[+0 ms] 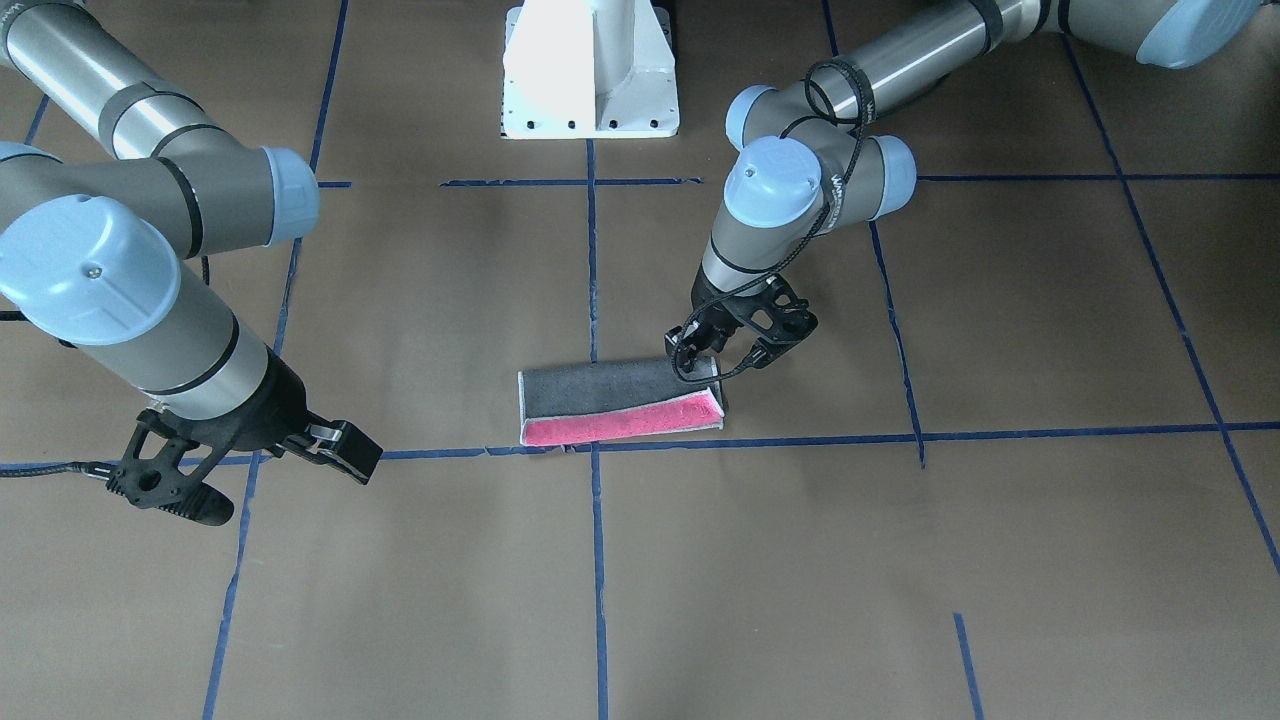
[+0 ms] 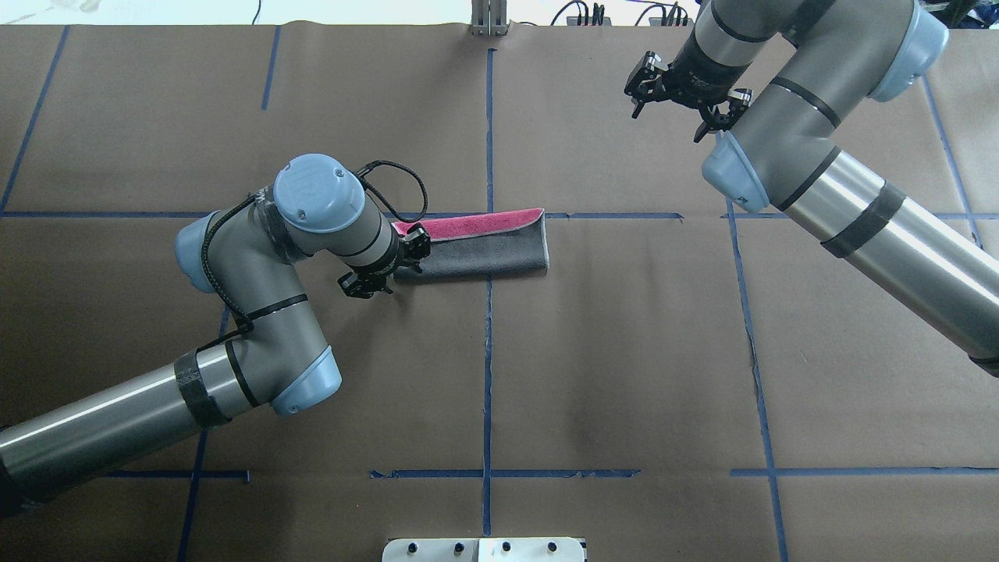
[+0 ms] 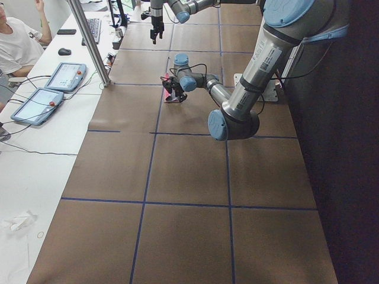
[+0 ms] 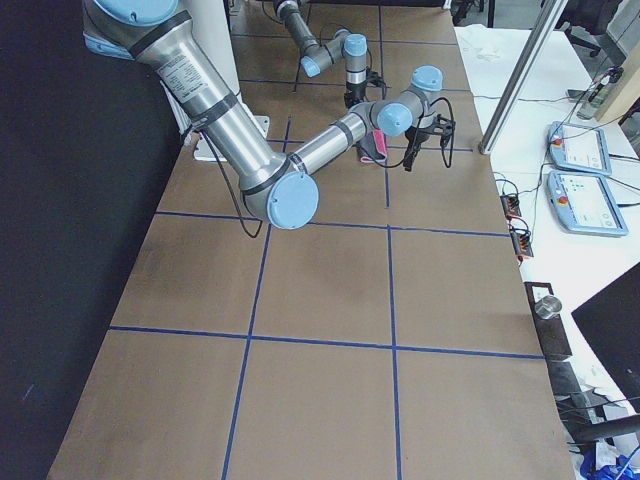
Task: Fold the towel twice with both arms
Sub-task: 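Grasp the near end of the folded strip with the left gripper, then fold the gripped strip end over onto the other end with the left gripper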
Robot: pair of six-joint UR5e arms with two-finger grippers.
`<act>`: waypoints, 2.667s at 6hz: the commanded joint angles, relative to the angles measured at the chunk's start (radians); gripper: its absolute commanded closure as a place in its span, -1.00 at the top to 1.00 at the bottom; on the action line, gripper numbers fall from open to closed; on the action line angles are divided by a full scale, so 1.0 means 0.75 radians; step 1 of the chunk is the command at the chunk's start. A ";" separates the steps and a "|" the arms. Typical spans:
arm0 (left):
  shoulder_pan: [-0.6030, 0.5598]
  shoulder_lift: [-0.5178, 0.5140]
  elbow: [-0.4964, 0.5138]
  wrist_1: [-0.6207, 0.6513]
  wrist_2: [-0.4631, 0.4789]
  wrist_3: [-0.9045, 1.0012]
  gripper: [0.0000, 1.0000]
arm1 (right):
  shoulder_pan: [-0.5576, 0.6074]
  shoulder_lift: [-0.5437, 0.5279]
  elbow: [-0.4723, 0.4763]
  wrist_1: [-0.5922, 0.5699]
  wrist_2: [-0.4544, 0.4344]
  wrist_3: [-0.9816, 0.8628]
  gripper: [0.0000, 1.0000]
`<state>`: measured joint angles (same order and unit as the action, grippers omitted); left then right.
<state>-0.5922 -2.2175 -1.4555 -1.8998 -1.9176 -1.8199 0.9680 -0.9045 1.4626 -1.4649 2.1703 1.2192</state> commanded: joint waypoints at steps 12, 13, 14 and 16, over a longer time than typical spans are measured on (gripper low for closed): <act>-0.112 -0.236 0.034 0.138 -0.102 0.003 -1.00 | 0.167 -0.268 0.183 -0.002 0.151 -0.265 1.00; -0.110 -0.295 0.063 0.140 -0.100 0.003 -1.00 | 0.196 -0.325 0.226 -0.002 0.188 -0.300 1.00; -0.094 -0.419 0.199 0.138 -0.096 -0.003 -1.00 | 0.204 -0.358 0.252 -0.002 0.199 -0.318 1.00; 0.002 -0.608 0.455 0.085 -0.009 0.007 -0.98 | 0.209 -0.444 0.328 0.000 0.199 -0.367 1.00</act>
<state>-0.6266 -2.6160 -1.1971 -1.8105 -1.9664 -1.8211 1.1221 -1.1993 1.6739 -1.4653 2.3182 0.9697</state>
